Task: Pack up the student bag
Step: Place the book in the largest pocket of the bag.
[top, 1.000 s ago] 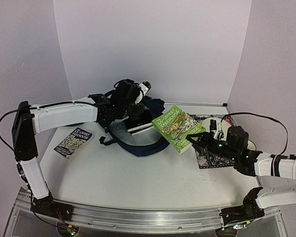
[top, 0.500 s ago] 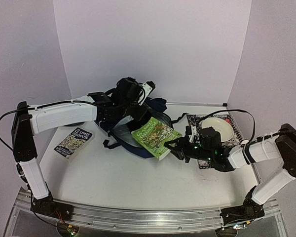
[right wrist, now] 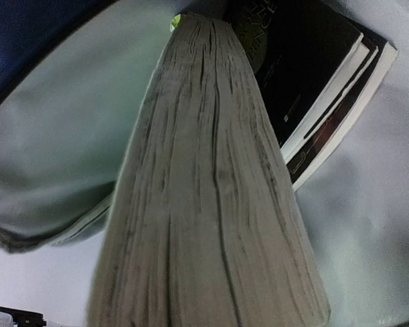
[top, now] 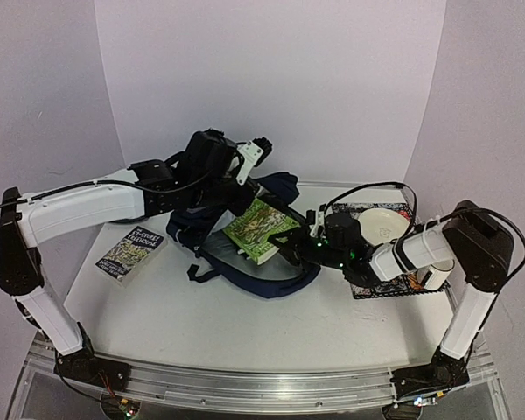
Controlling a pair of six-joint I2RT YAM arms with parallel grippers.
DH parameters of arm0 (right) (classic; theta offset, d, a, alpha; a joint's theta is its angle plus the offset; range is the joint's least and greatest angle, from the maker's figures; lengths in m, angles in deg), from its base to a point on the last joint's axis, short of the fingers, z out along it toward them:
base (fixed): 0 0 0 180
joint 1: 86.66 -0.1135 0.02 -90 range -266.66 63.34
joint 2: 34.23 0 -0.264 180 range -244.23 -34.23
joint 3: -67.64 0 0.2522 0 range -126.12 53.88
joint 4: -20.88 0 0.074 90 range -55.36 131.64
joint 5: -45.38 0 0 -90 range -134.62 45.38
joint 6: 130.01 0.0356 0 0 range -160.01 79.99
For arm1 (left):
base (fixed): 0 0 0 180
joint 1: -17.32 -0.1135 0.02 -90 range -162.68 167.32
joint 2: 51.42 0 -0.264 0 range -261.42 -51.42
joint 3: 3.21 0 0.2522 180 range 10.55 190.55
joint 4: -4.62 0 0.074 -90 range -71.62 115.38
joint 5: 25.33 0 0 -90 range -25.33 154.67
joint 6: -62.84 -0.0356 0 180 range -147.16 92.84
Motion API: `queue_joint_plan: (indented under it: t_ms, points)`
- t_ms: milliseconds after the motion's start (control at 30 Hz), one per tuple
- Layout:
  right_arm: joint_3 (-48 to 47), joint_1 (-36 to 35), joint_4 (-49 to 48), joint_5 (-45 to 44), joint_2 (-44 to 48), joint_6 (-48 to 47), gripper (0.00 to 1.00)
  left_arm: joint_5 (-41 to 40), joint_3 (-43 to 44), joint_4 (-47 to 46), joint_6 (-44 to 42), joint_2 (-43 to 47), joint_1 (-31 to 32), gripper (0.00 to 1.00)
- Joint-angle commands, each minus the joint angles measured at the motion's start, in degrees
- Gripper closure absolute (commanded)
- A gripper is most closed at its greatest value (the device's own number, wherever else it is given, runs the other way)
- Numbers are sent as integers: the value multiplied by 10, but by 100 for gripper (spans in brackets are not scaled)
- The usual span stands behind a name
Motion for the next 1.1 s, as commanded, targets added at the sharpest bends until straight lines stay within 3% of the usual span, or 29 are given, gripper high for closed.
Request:
queue_joint_plan:
  t_ms: [0,267,500,600,667,767,933,1067]
  points:
    - [-75,6,-101,-17,-32,-2,100,47,2,-75,15,83,14,100]
    - [-156,7,-96,-34,-121,10,100,84,-28,-78,21,113,15,100]
    - [-238,7,-32,-55,-186,1,100,83,-59,-86,19,114,14,100]
    - [-263,8,2,-59,-202,-10,84,69,-72,-95,18,104,14,100]
    - [-279,7,30,-40,-208,-22,63,56,-82,-100,17,95,14,100]
    - [-266,5,43,-30,-194,-30,41,37,-93,-105,18,87,13,100]
    - [-212,5,73,-16,-140,-66,20,31,-113,-123,26,80,-2,100]
    - [-173,2,102,2,-93,-93,13,38,-127,-130,37,69,-23,100]
